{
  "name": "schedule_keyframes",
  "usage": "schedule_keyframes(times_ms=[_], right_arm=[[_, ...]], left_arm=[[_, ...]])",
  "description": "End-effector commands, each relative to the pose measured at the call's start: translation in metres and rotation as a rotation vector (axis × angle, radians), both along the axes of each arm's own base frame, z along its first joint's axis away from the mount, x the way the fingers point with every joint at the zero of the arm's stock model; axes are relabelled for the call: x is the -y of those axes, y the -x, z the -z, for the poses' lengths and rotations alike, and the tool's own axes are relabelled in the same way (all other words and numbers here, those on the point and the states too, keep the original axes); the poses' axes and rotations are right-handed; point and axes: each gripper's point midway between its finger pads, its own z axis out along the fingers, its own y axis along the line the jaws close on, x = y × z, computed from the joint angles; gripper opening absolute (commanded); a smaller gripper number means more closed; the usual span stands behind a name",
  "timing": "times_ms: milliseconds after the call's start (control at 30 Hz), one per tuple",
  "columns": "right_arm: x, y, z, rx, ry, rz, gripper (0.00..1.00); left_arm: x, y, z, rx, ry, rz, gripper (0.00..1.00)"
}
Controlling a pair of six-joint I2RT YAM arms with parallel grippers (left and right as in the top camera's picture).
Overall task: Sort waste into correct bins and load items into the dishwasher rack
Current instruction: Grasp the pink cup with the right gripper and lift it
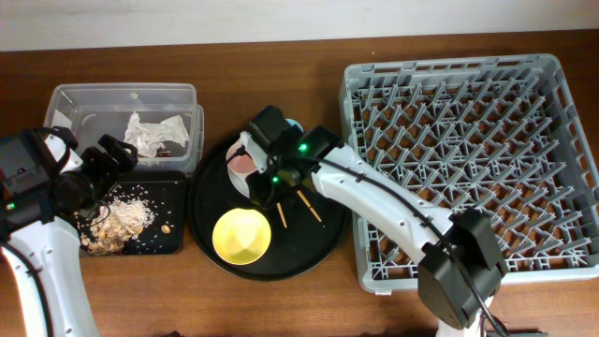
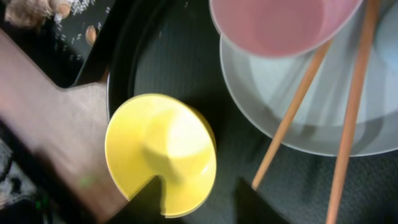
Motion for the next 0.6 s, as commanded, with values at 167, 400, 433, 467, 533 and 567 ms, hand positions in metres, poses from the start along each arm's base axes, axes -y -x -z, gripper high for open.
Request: schedule_keyframes(times_ms=[167, 400, 433, 467, 533, 567], right_arm=[[-0.031, -0.035, -0.020, 0.386, 0.074, 0.057, 0.28], [-0.064, -0.060, 0.033, 0.492, 0.088, -0.124, 0.36], [-0.066, -0.063, 0.044, 0.510, 0.106, -0.157, 0.36], [-0.067, -0.066, 0.048, 0.519, 0.112, -0.168, 0.36], [-0.063, -0.075, 0.048, 0.528, 0.106, -0.148, 0.36], [-0.060, -0.079, 0.047, 0.528, 0.107, -0.140, 0.31]], left_arm=[[-0.001, -0.002, -0.007, 0.021, -0.009, 0.008, 0.99], [-0.001, -0.002, -0.007, 0.021, -0.009, 0.008, 0.99], [-0.001, -0.002, -0.007, 0.021, -0.010, 0.008, 0.99], [-0.001, -0.002, -0.007, 0.021, -0.009, 0.008, 0.99], [-0.001, -0.002, -0.007, 0.021, -0.009, 0.008, 0.99], [-0.001, -0.002, -0.007, 0.021, -0.009, 0.008, 0.99]])
